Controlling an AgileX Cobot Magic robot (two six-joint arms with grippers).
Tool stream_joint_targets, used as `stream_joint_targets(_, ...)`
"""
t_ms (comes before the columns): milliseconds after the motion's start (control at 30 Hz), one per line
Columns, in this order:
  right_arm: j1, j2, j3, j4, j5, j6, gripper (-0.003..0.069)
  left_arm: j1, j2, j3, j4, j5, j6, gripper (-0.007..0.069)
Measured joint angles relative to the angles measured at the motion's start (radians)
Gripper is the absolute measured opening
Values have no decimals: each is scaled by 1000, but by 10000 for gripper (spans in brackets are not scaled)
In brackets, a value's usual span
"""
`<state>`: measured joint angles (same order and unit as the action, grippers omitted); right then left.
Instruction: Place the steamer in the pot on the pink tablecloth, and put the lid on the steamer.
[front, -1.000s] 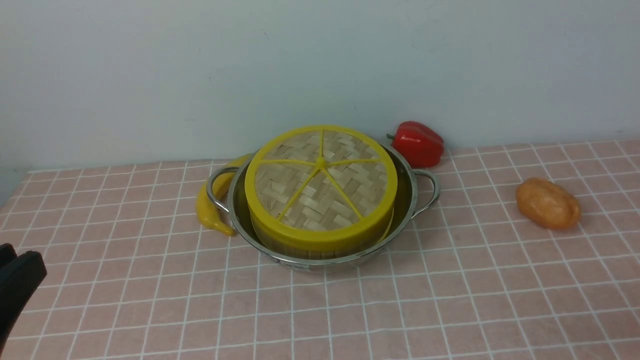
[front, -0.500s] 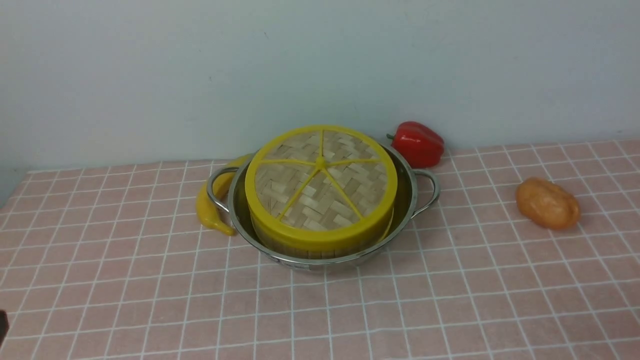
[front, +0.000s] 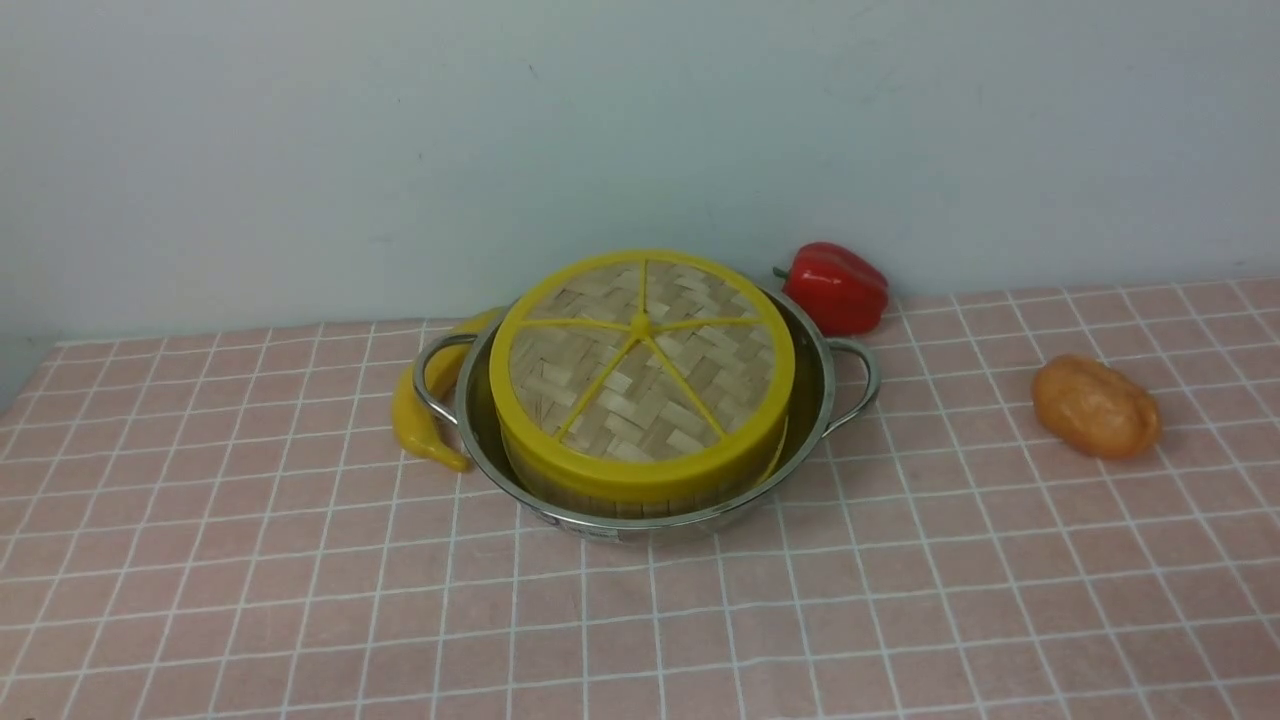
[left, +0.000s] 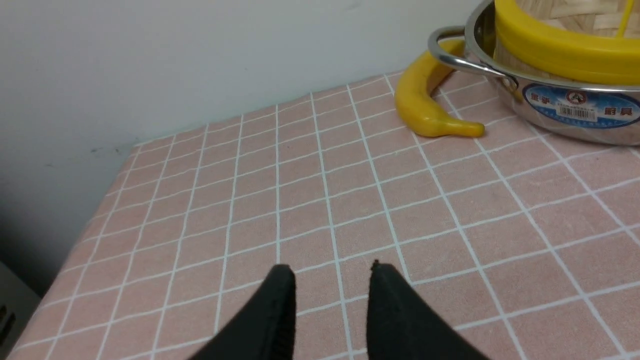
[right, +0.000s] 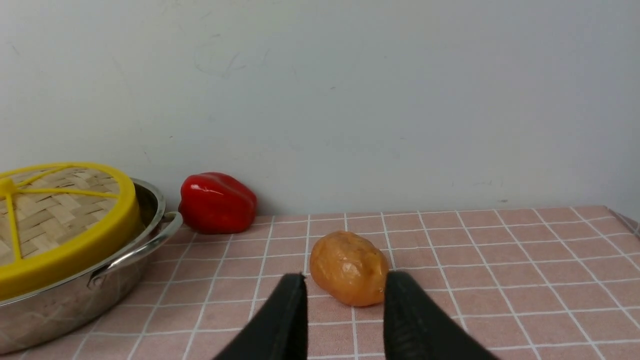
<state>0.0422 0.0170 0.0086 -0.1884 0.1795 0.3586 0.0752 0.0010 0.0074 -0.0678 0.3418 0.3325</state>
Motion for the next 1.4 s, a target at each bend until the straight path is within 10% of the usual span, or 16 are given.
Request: stream_joint_targets(1400, 0, 0, 0, 0, 0, 4, 240, 0, 0, 0, 1, -2, 0, 232)
